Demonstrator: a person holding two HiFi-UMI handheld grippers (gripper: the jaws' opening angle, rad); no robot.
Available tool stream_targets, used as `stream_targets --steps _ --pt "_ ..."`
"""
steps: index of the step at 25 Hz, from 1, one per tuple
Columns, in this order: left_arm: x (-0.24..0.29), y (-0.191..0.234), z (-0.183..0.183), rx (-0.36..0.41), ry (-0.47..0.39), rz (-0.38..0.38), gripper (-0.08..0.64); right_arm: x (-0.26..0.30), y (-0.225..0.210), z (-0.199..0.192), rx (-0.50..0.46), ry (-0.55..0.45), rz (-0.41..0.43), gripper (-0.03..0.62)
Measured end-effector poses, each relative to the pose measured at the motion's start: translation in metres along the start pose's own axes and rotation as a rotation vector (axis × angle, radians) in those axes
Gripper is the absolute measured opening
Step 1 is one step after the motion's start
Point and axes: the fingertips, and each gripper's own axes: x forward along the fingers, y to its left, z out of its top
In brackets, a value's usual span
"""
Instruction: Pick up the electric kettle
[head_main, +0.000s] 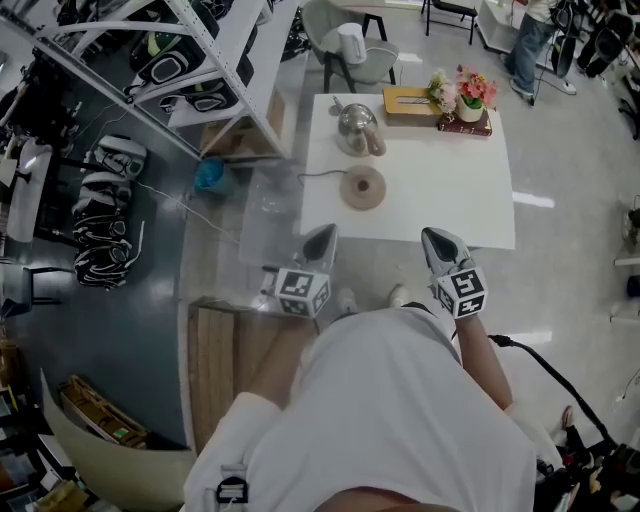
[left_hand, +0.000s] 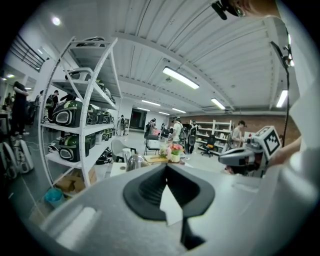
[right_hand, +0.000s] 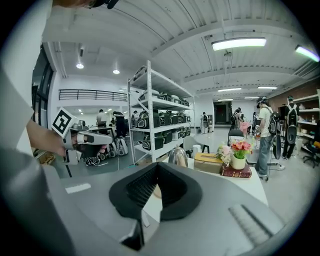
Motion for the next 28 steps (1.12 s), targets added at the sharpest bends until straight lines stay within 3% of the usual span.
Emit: stream_targets --steps 6,22,28 --pt "-0.003 -0.008 -0.004 0.018 0.010 -0.022 0.002 0.000 0.002 -0.006 0.015 0.005 0.006 0.003" --pt "0.002 0.002 -0.005 0.013 0.019 0.013 0.002 0.011 -0.010 0.000 0.021 0.016 0.026 0.003" --pt "0.003 0.003 -0.020 -0.006 0.032 0.006 0.002 0.016 -0.013 -0.014 0.027 0.027 0.031 0.003"
